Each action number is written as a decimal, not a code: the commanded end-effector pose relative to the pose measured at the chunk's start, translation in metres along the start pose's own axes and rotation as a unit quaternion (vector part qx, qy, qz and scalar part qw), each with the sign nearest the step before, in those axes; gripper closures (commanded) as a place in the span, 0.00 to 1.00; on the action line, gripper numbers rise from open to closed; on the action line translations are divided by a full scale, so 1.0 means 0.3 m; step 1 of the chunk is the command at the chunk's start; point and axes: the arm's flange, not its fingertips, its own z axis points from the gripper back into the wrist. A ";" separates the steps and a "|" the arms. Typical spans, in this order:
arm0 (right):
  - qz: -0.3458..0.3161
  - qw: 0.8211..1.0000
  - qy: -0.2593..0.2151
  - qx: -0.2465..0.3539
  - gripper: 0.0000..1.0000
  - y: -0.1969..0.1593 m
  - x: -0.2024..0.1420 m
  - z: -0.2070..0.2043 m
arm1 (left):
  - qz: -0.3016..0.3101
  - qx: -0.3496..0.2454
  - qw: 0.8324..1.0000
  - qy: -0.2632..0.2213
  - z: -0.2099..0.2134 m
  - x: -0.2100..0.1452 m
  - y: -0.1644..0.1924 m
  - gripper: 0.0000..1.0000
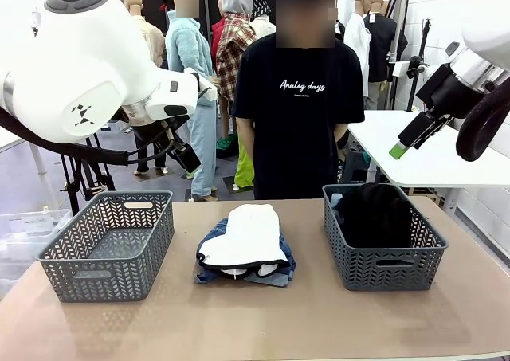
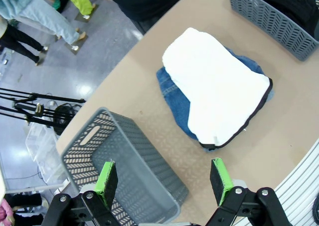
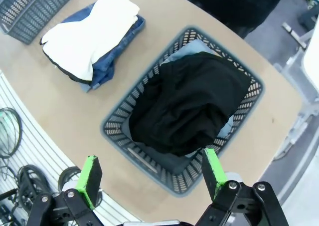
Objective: Sort the tops and bottoms.
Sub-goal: Lift clothes from the center of the table with your left hand, then sort the clothes according to human instructions.
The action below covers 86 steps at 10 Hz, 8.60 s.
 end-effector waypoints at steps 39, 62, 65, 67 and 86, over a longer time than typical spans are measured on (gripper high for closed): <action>0.001 1.000 0.006 -0.003 0.00 0.002 -0.006 0.001 | 0.358 -0.054 0.906 0.220 -1.053 0.290 -0.179 1.00; 0.001 1.000 0.006 -0.003 0.00 0.002 -0.006 0.001 | 0.317 0.017 0.947 0.050 0.083 0.510 0.046 1.00; 0.001 1.000 0.006 -0.003 0.00 0.002 -0.006 0.001 | 0.317 0.017 0.947 0.050 0.083 0.510 0.046 1.00; 0.001 1.000 0.006 -0.003 0.00 0.002 -0.006 0.001 | 0.317 0.017 0.947 0.050 0.083 0.510 0.046 1.00; 0.001 1.000 0.006 -0.003 0.00 0.002 -0.006 0.001 | 0.317 0.017 0.947 0.050 0.083 0.510 0.046 1.00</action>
